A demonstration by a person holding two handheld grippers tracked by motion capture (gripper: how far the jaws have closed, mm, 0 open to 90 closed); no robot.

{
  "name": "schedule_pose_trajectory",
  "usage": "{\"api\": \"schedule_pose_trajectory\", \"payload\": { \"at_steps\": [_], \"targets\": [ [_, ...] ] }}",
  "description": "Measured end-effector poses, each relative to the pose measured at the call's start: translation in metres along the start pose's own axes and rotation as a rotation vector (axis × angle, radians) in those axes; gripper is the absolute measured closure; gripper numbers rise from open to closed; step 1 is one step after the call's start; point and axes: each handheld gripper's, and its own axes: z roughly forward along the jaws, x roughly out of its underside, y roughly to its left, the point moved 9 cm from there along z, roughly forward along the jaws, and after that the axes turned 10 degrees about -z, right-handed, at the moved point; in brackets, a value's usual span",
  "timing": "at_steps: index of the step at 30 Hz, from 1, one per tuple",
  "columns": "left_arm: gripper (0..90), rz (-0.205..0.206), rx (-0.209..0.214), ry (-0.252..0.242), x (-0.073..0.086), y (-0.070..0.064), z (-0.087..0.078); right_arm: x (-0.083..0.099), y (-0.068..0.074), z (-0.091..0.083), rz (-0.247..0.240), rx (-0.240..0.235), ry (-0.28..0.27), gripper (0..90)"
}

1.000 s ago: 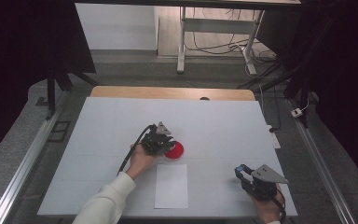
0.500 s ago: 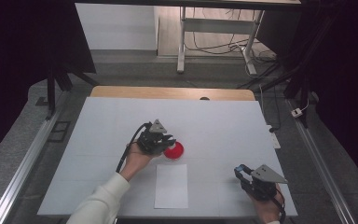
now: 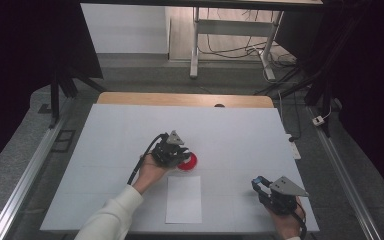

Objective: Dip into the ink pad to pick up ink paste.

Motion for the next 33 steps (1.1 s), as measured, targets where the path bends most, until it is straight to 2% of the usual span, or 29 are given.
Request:
{"api": "schedule_pose_trajectory", "payload": {
  "at_steps": [19,33],
  "targets": [
    [75.8,-0.004,-0.013,0.029,0.004,0.004,0.01,0.0,0.0,0.0,-0.002,0.003,0.004,65.4],
    [75.9,0.014,-0.018,0.039,0.006,0.004,0.012,0.001,0.0,0.0,-0.002,0.002,0.005,65.4]
  ]
}}
